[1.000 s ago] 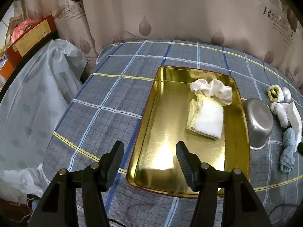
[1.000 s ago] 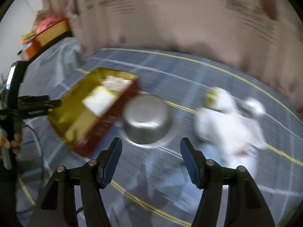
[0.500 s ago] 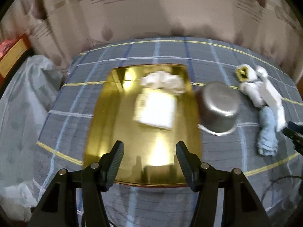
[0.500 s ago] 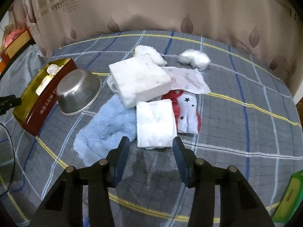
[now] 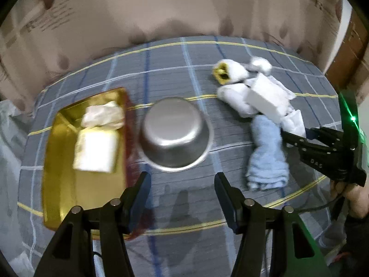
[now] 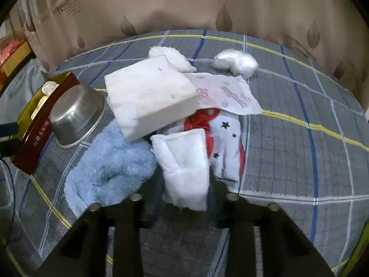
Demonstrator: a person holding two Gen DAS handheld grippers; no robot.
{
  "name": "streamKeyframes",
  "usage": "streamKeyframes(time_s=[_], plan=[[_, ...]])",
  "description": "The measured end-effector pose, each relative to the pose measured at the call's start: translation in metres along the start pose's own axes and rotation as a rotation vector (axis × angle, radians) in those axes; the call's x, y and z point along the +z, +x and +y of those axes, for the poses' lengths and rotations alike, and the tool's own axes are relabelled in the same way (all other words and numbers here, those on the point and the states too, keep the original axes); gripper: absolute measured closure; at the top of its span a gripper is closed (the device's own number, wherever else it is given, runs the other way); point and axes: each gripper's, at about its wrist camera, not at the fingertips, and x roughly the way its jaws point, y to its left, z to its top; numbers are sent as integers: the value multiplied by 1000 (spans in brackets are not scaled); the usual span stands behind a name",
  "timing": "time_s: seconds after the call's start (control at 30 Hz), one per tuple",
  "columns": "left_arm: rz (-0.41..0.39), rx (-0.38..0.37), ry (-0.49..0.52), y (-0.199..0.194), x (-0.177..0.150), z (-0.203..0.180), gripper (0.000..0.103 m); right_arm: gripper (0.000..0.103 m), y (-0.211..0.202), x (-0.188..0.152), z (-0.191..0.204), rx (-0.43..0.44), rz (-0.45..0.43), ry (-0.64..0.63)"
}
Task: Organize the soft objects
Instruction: 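Grasp the white folded pad with the right tool, then grasp the blue towel with the left tool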
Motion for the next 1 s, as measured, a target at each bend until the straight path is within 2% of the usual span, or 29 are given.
streamKeyframes(time_s=[0.17, 0.37, 0.53, 0.73, 0.83, 1.0], plan=[[31, -34, 48, 19, 10, -35, 44, 81, -12, -6, -6, 15, -26, 18], [35, -144, 98, 34, 22, -70, 44, 77, -29, -13, -11, 52, -52, 27], [62, -144, 133, 58, 28, -91, 44, 77, -35, -18, -18, 85, -53, 60], [99, -165, 163, 79, 26, -105, 44, 77, -48, -27, -30, 78, -63, 100], [118, -173, 149, 88, 24, -107, 44, 77, -47, -32, -33, 69, -60, 106], [104, -212, 114, 87, 21, -104, 46, 77, -40, -36, -30, 81, -38, 106]])
